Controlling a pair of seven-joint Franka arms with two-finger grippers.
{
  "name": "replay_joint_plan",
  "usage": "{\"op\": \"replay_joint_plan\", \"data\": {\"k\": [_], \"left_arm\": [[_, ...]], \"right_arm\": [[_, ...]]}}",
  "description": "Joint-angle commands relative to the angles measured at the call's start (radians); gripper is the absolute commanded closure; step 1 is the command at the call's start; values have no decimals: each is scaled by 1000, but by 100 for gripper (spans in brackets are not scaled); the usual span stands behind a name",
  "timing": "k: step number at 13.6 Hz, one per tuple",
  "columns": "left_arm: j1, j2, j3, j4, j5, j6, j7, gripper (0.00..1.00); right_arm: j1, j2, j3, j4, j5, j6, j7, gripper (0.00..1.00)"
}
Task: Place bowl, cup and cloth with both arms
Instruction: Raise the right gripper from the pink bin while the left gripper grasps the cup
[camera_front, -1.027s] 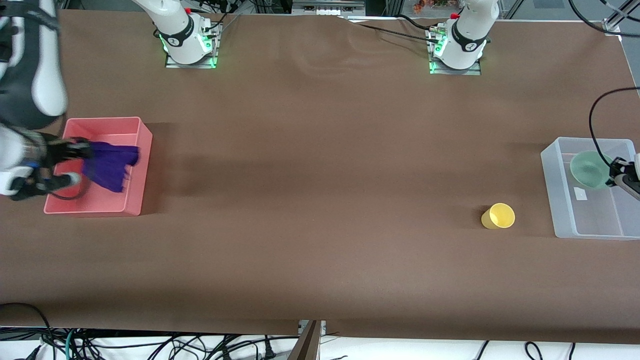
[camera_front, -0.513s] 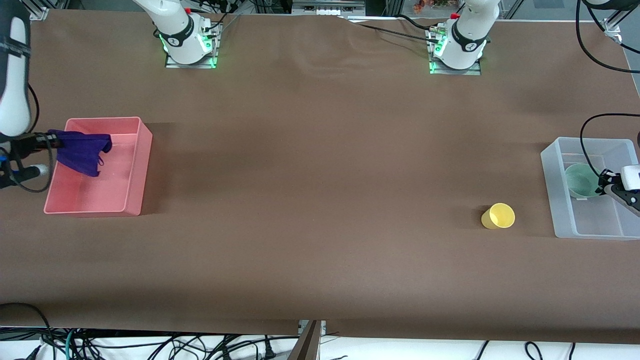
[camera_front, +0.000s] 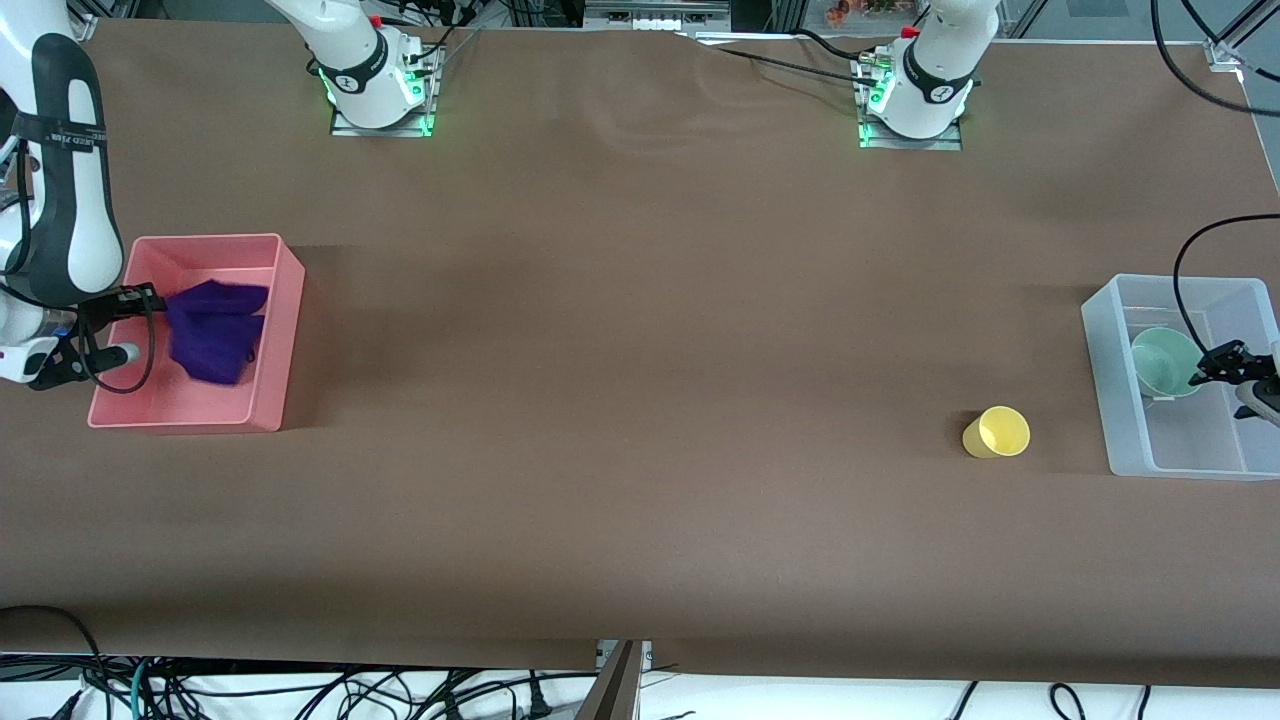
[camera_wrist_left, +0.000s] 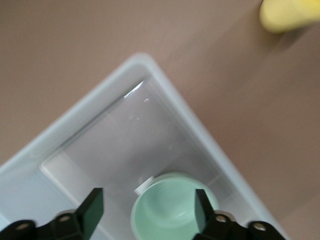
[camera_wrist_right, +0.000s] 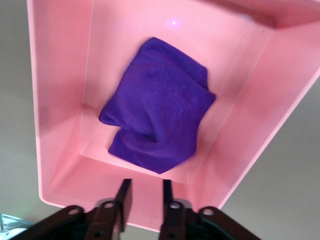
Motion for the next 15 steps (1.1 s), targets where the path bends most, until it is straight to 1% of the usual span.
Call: {"op": "replay_joint_plan", "data": {"k": [1,2,4,5,7,9,10,11,12,13,15], "left_arm": [[-9,-24,-90,4,-10,-60,-241,0],[-33,-16,-112,-1,-10,-60,-365,0],[-113,13,-114,-12,-11,-52,-595,0],[-137,33,-115,-13,-11,-49,-674,0],[-174,66,-115,-25,-13,-6,-766,0],[-188,79,-114,-99,-10,131,-795,2],[-187,89,-114,-132,-5,205,-796,10],[-184,106,-112,-156,2,259,-791,35],[-181,115,-111,-174,2,285,-785,64],[-179,120,-111,-180,2,290,-777,100],[-177,119,-111,-180,5,283,-768,100]], "right_arm": [[1,-85,32,42,32,-46,15,0],[1,-100,82,95,29,-106,76,0],[1,-125,156,194,26,-244,263,0],[1,-145,208,232,22,-287,311,0],[1,-194,312,266,-4,-342,333,0],[2,-232,380,288,-17,-348,423,0],[2,-247,393,294,-15,-359,438,0],[2,-261,393,321,-15,-358,439,0],[2,-267,391,332,-15,-344,437,0],[2,-269,388,334,-12,-338,436,0],[2,-281,385,334,-11,-335,436,0]]}}
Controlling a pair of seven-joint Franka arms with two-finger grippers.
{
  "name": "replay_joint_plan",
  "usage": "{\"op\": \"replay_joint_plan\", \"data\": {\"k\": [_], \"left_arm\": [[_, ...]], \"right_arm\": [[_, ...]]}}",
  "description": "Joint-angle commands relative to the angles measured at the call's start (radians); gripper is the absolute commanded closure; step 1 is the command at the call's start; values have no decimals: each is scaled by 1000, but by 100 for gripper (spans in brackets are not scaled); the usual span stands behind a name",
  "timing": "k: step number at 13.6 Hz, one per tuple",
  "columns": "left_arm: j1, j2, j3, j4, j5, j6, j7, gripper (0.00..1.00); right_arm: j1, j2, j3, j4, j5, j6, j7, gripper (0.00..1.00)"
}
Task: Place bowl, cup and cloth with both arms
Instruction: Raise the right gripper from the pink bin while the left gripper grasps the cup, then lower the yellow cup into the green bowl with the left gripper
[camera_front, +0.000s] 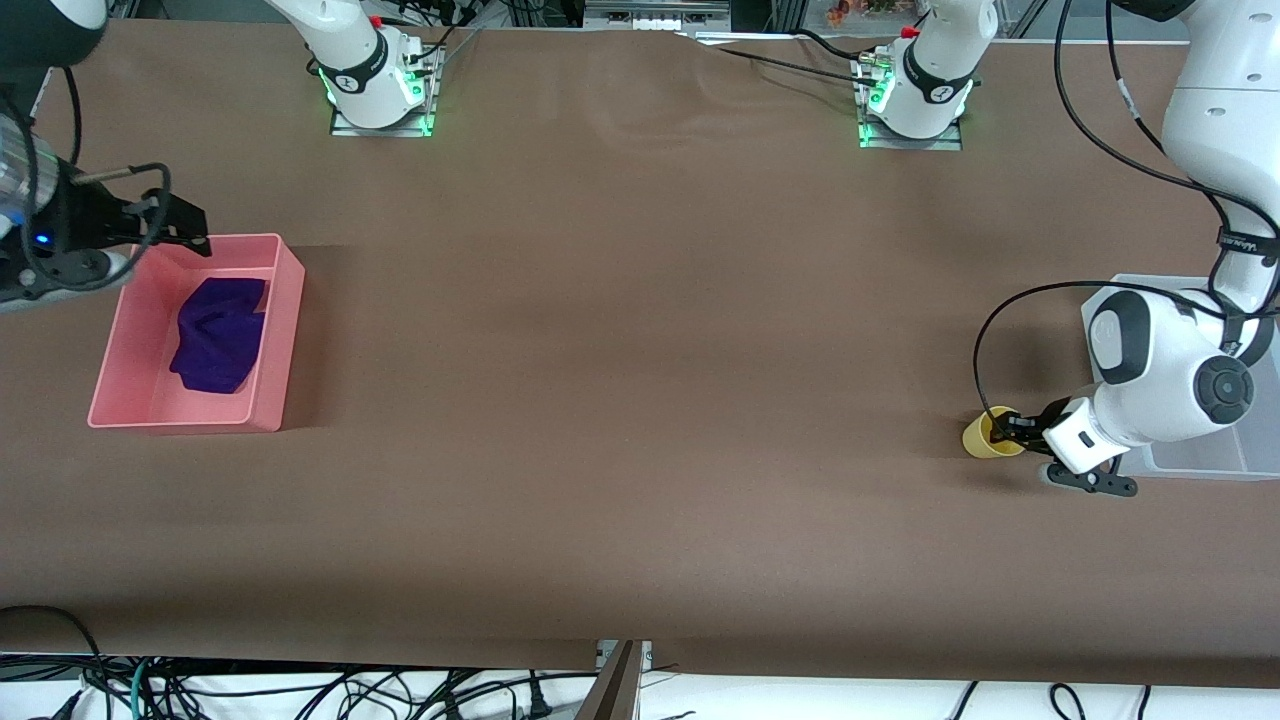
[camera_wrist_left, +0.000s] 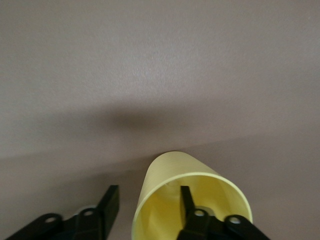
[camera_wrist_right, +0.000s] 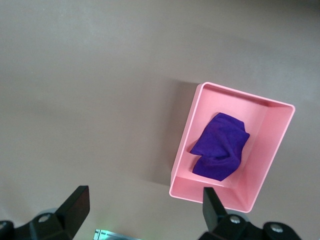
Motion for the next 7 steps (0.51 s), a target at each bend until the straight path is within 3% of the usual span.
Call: {"op": "replay_joint_plan", "data": {"k": [1,4,7], "left_arm": [[5,-21,-2,-10,5,1,30,100],[7,-47,4,1,5,-18,77,100],[8,-122,6,22,5,-135,101,100]], "right_arm": [[-10,-14,0,7,-2,-3,3,0],[-10,-14,0,10,-10,3,3,0],[-11,-8,-37,10,2,-8,9,0]]}}
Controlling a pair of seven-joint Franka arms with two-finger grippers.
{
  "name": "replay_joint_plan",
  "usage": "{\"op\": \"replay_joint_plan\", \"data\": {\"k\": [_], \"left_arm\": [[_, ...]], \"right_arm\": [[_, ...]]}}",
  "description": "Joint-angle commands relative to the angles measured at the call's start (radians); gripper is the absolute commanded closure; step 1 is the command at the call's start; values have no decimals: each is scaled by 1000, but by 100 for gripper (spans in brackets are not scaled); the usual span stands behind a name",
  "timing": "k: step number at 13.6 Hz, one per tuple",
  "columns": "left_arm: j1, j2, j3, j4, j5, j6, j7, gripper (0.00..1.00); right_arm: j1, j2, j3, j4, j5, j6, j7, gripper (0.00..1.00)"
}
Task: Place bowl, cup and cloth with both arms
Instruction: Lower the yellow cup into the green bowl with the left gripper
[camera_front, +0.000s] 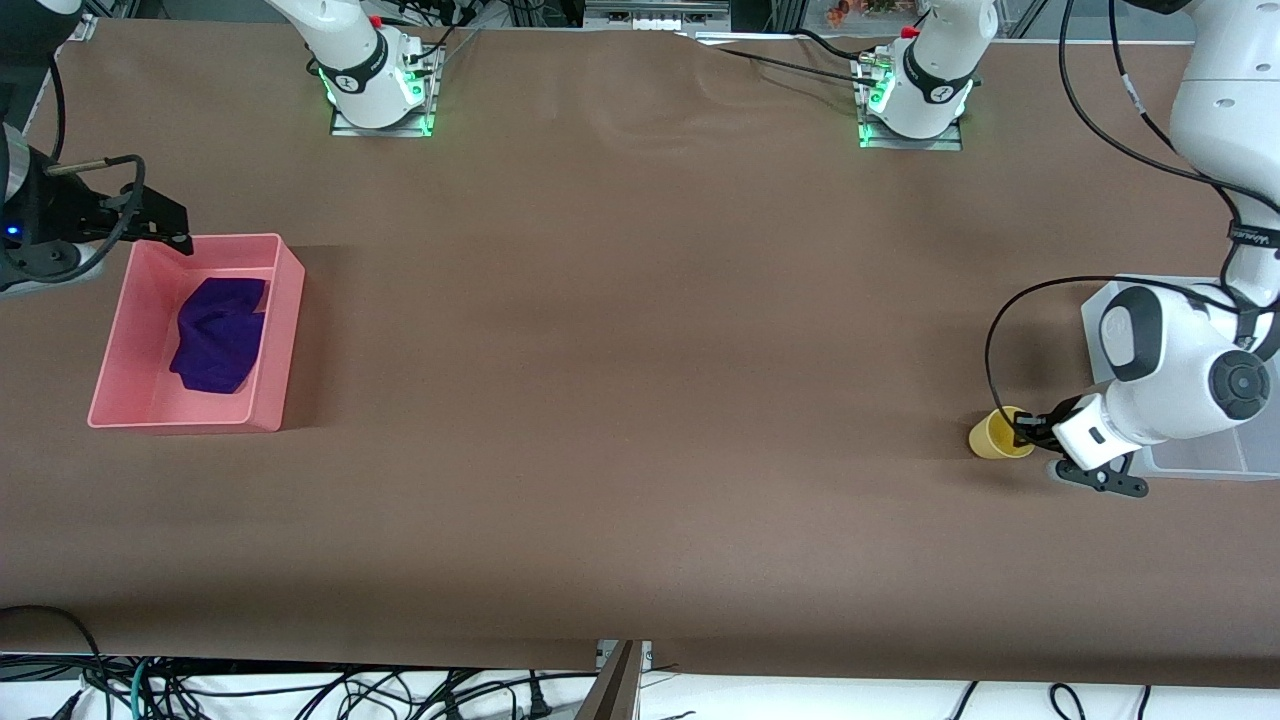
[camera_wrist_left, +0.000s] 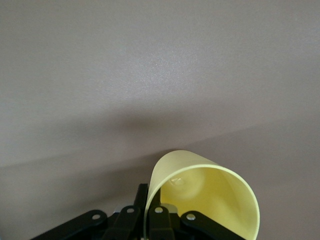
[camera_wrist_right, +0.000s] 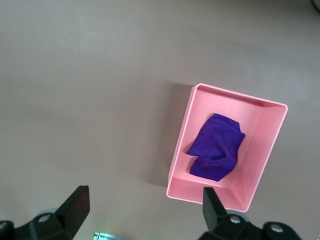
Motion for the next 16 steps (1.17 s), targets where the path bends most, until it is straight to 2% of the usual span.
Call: {"op": "replay_joint_plan", "data": {"k": [1,4,6,10,14,15,16], "left_arm": [[0,-103,8,30,6,-166,35,100],[32,-154,45,125,22,-378,188,100],[96,-165,63,139,91,-393,353,100],[238,-122,62,111,154,-344,491,100],[328,-99,60,-20,154,-132,543,100],[331,-99,60,-18,156,-121,554,46],[330,-103,56,-8,154,-126,558,0]], "right_arm": [[-7,-4,-16,5,1,-12,7,0],[-7,11,-37,21,1,-3,3,0],[-7,24,-37,31,-1,-2,3,0],[-7,24,-37,33,-4,-6,1,0],[-7,24,-37,33,-2,-5,1,0],[-7,24,-37,33,-2,-6,1,0],[-7,24,-37,33,-2,-6,1,0]]}}
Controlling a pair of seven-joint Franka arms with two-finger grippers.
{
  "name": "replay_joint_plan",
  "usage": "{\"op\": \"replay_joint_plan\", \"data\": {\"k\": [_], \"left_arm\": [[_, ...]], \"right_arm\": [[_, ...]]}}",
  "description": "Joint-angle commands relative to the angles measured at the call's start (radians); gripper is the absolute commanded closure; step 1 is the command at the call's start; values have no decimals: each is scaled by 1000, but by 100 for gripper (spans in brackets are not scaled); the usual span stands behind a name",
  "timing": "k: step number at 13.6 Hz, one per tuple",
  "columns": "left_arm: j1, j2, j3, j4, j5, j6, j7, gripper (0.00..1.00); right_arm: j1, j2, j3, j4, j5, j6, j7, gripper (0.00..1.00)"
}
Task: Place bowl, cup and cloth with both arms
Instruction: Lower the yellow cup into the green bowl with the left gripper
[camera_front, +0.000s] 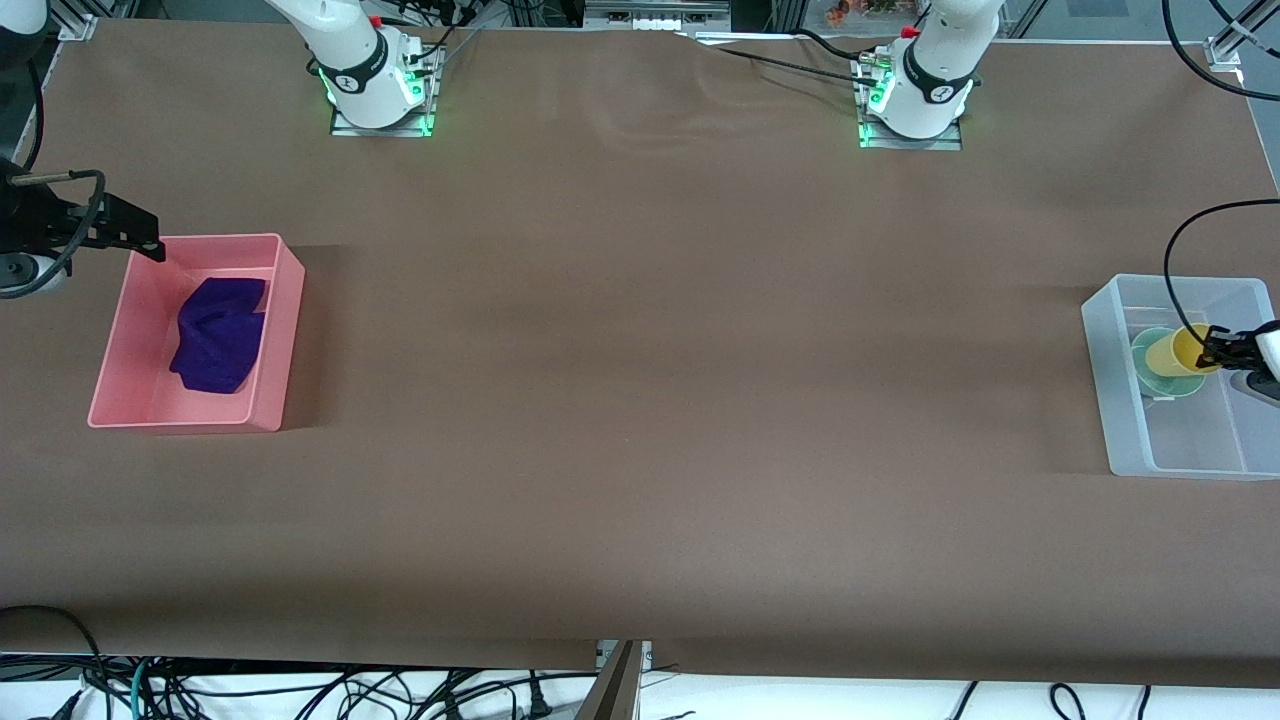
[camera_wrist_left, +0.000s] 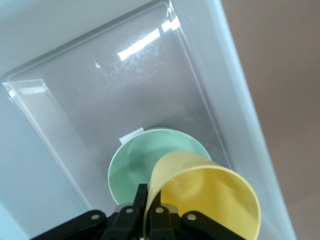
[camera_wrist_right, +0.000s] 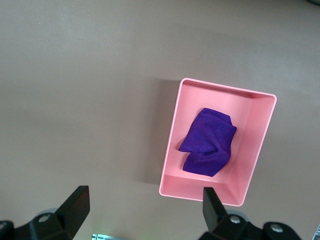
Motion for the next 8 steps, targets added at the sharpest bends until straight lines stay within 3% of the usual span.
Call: {"op": "replay_joint_plan", "data": {"k": [1,4,8], "left_arm": [[6,-46,-26,-8,28,2,20,0],[1,-120,-84,4,14,-92,-1,0],[1,-221,-271,57,5,-282,-197,0]], "right_arm": [[-2,13,1,32,-4,-11,1,0],[-2,13,1,32,-2,-11,1,0],[-1,13,3,32,-1,-9,1,0]]}}
